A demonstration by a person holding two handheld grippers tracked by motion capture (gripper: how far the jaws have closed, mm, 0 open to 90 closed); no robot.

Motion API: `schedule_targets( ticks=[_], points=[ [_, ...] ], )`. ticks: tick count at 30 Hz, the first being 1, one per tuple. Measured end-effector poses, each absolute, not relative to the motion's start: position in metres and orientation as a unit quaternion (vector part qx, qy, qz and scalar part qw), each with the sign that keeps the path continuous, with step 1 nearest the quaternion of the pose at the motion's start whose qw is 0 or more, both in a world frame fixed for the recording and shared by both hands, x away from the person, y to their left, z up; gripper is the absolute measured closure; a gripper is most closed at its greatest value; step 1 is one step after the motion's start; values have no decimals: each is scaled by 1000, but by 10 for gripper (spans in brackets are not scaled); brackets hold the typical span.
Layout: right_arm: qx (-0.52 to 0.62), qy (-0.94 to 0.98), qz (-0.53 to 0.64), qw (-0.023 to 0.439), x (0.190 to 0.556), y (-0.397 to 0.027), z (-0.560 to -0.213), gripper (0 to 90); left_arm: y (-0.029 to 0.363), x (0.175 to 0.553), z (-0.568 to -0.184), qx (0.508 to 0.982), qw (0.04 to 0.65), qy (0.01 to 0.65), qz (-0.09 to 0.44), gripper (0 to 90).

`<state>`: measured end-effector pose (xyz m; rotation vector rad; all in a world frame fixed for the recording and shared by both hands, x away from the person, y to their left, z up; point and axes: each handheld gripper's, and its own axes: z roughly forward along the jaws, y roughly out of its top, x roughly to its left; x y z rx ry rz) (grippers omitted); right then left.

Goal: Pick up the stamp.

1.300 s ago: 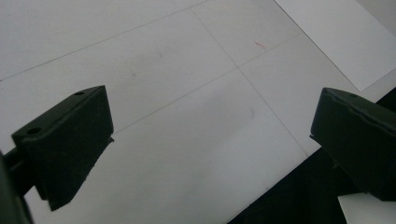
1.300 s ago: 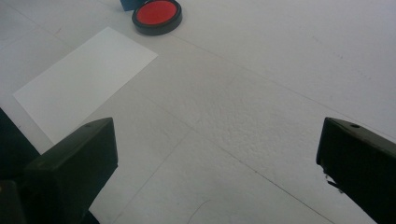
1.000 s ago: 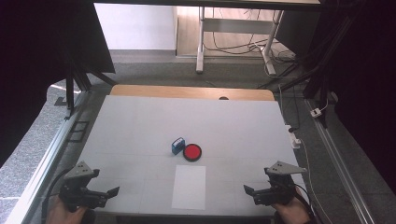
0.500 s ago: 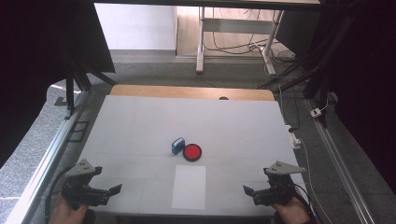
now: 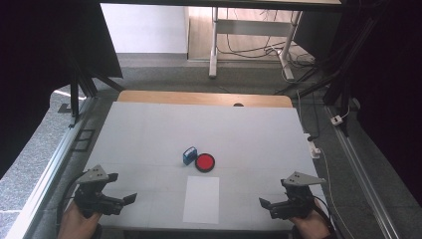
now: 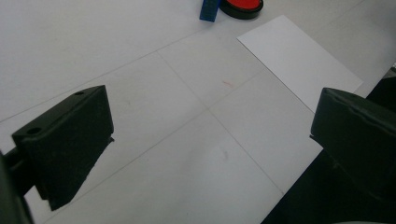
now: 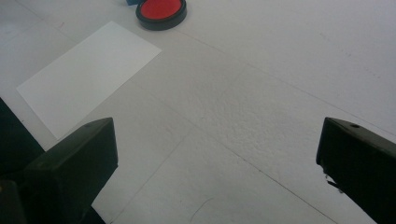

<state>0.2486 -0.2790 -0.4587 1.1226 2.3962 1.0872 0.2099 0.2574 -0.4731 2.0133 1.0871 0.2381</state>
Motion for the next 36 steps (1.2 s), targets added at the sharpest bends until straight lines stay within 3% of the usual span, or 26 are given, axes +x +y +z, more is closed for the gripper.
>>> schedule_targets(
  ticks=[8,36],
  points=[
    [389,830,375,138,249,-279,-459,0,249,218,-475,802,427,404,101,0],
    [389,831,372,140,249,-278,-459,0,208,265,-481,818,409,394,95,0]
  ],
)
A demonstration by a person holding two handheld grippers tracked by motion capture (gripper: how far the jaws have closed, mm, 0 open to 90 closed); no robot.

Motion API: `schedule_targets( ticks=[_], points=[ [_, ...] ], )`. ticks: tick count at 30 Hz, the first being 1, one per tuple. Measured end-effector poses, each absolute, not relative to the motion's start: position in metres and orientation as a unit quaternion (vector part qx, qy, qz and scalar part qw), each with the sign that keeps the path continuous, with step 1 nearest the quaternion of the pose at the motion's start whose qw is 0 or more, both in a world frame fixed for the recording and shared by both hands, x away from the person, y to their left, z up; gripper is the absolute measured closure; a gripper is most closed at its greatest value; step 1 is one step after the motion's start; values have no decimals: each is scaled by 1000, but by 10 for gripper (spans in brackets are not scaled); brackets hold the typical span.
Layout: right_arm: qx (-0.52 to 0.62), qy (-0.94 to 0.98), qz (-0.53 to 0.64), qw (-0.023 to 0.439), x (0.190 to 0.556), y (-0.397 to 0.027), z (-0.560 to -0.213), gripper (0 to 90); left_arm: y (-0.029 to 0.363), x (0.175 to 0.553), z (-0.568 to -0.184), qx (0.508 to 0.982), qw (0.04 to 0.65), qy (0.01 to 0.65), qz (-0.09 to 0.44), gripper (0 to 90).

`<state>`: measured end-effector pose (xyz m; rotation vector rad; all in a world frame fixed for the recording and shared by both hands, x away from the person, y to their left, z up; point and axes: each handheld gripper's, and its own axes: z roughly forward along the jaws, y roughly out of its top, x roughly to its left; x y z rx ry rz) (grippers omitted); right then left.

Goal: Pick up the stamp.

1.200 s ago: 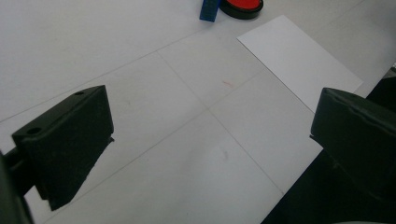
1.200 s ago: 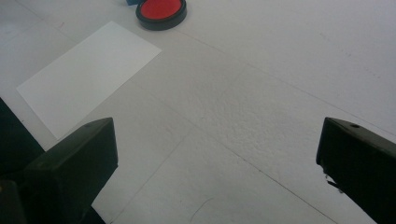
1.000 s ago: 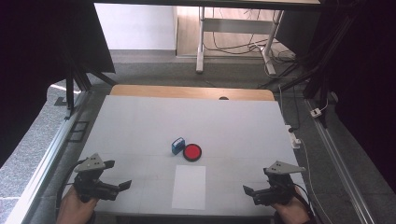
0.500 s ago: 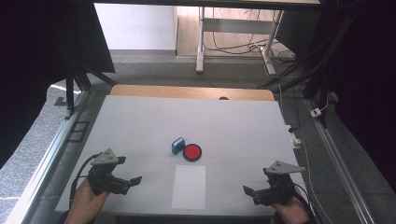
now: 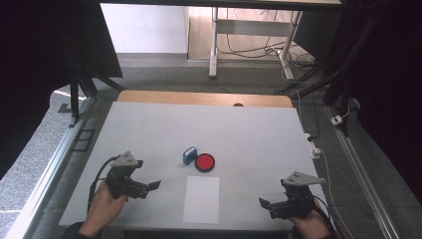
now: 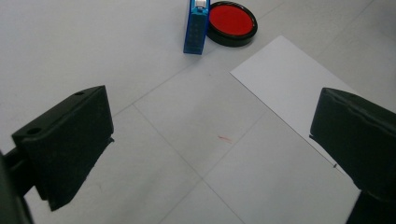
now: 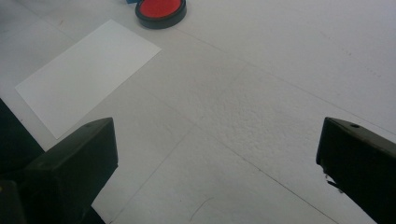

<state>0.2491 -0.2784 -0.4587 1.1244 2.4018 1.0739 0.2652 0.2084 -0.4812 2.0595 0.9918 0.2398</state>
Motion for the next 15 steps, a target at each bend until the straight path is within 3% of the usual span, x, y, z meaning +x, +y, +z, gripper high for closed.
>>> schedule_targets(
  ticks=[15],
  points=[
    [388,831,373,139,249,-278,-459,0,187,288,-481,830,397,380,97,0]
  ],
)
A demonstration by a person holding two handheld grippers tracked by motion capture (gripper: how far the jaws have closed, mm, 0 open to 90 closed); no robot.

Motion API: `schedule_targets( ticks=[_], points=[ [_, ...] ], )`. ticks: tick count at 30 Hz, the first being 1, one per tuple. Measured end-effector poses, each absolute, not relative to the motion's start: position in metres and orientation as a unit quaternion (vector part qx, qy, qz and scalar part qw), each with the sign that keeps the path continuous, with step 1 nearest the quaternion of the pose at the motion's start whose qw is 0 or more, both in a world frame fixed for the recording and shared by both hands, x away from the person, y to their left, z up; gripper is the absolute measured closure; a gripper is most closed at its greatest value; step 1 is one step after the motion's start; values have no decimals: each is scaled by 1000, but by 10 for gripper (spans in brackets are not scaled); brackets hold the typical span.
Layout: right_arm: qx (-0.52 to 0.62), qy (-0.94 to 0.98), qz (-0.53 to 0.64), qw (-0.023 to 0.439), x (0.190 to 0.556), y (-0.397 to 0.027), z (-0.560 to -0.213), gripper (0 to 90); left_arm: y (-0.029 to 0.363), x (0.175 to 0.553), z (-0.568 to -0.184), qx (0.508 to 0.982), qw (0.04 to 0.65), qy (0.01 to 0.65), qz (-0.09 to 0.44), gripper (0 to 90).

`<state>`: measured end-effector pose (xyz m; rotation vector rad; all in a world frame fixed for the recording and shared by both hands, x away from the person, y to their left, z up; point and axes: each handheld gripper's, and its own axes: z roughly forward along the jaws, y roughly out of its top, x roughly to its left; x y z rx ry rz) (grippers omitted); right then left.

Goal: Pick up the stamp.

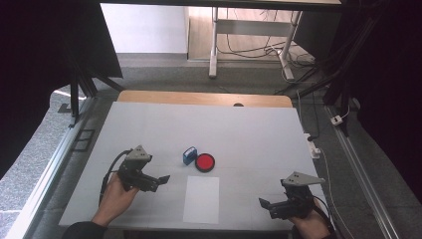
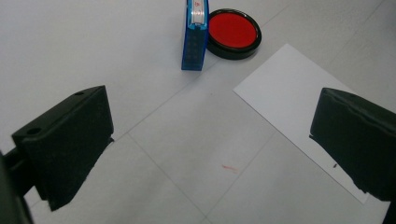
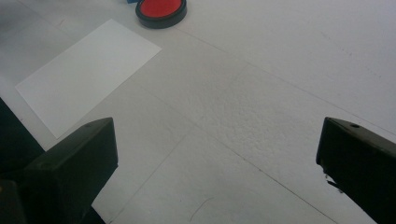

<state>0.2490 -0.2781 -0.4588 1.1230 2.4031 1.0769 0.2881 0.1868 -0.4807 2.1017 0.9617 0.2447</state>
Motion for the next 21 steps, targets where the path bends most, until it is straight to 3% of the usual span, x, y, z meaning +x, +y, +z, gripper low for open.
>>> schedule_targets(
  ticks=[21],
  points=[
    [385,833,373,139,249,-278,-459,0,150,325,-481,845,378,362,106,0]
  ],
)
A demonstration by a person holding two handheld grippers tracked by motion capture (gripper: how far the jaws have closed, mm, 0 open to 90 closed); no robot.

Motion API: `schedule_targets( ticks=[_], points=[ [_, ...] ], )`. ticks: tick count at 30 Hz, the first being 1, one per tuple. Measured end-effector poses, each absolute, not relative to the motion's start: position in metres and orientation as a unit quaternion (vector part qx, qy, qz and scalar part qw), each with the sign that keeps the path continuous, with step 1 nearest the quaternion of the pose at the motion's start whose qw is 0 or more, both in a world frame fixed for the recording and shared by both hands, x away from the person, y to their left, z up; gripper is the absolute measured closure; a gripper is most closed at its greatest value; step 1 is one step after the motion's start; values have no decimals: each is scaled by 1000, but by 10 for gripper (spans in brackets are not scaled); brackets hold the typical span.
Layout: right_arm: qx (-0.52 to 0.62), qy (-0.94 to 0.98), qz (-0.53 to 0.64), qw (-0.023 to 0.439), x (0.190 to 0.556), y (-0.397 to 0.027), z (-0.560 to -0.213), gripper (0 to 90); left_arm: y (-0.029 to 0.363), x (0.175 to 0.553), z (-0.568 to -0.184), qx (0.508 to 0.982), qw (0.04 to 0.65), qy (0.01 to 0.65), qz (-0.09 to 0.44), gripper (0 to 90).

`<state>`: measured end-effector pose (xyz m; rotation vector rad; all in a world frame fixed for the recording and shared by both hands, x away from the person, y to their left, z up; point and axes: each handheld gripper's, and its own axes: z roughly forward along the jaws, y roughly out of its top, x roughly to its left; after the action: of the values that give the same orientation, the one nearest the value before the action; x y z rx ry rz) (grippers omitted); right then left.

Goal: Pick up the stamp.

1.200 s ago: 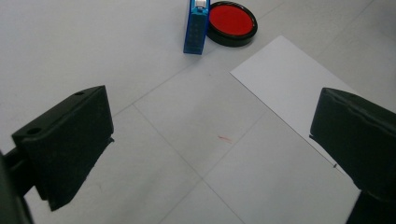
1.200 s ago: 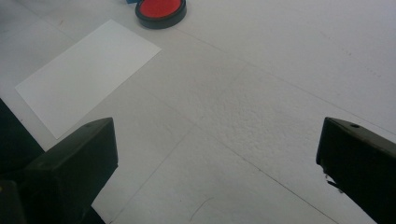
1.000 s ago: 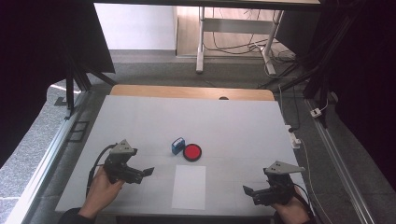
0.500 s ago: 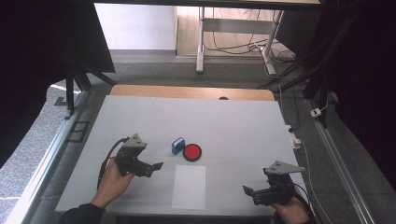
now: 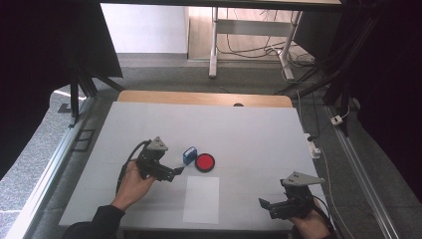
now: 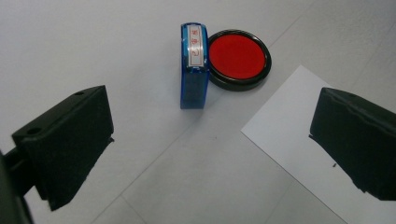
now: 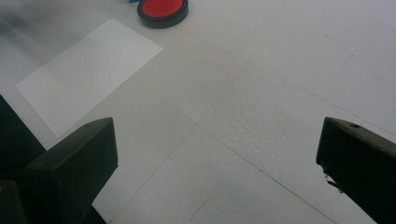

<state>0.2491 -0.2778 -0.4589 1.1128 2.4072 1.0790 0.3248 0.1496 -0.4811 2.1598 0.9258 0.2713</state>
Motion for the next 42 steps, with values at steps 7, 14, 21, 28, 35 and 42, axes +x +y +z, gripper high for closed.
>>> schedule_targets(
  ticks=[7,14,21,28,35,42],
  points=[
    [384,833,372,139,249,-278,-459,0,142,337,-483,850,369,360,110,0],
    [384,833,373,138,249,-278,-459,0,130,354,-489,856,357,358,106,0],
    [384,834,373,136,249,-278,-459,0,121,364,-495,861,351,355,101,0],
    [385,834,373,135,249,-278,-459,0,111,379,-502,868,337,351,100,5],
    [384,834,373,134,249,-278,-459,0,104,383,-503,884,316,327,106,204],
    [384,834,373,134,249,-278,-459,0,100,384,-498,885,318,321,112,432]
  ],
)
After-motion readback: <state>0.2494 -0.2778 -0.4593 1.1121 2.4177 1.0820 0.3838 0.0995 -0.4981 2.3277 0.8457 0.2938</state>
